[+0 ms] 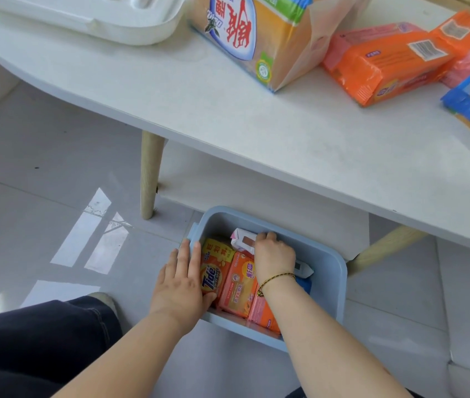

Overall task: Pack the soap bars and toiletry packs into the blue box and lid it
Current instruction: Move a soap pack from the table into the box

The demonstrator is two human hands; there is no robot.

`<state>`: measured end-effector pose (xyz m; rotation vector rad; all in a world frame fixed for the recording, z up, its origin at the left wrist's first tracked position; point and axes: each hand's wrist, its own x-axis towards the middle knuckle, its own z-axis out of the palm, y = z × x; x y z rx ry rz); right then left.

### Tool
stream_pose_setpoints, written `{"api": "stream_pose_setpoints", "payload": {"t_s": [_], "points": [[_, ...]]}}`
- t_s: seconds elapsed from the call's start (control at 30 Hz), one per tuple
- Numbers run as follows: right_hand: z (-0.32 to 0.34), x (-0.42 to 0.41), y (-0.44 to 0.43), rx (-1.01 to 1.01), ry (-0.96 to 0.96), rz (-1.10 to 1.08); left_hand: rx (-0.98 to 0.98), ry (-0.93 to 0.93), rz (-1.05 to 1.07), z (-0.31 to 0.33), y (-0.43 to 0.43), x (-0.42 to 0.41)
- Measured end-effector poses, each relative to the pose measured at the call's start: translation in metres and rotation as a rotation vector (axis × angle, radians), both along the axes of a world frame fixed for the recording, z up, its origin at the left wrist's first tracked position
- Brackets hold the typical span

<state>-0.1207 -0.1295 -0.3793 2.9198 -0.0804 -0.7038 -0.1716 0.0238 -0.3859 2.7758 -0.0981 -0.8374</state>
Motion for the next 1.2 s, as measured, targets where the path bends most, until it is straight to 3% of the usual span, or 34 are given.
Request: {"api": "stream_pose_setpoints", "payload": {"t_s": [0.17,0.3,0.4,0.73,0.83,0.9,1.0,1.1,1.2], "points": [[0.012,-0.013,-0.007,-0.083,-0.212,0.071,-0.003,0.000,-0.001,-0.001,0.001,0.000],[0.006,-0.017,-0.009,0.014,-0.035,0.023,-0.002,-0.004,-0.003,-0.001,0.001,0.000],[0.015,-0.013,-0.008,-0.009,-0.095,0.032,-0.005,-0.002,-0.009,0.000,0.001,0.000],[-0.007,0.004,0.030,-0.142,0.000,0.220,-0.020,-0.020,-0.012,-0.002,0.002,0.000],[-0.014,-0.001,0.011,0.011,-0.033,0.221,-0.031,-0.024,-0.004,-0.004,0.003,0.000],[-0.010,-0.010,-0.002,0.182,-0.157,0.205,-0.034,-0.022,-0.003,-0.004,0.003,0.000],[-0.009,-0.025,-0.019,0.368,-0.381,0.035,-0.035,-0.018,-0.004,-0.004,0.004,0.000],[-0.007,-0.035,-0.027,0.446,-0.374,-0.247,-0.031,-0.030,-0.006,-0.003,0.003,0.000],[-0.011,-0.039,-0.027,0.504,-0.443,-0.380,-0.021,-0.029,-0.011,-0.001,0.002,0.000]]}}
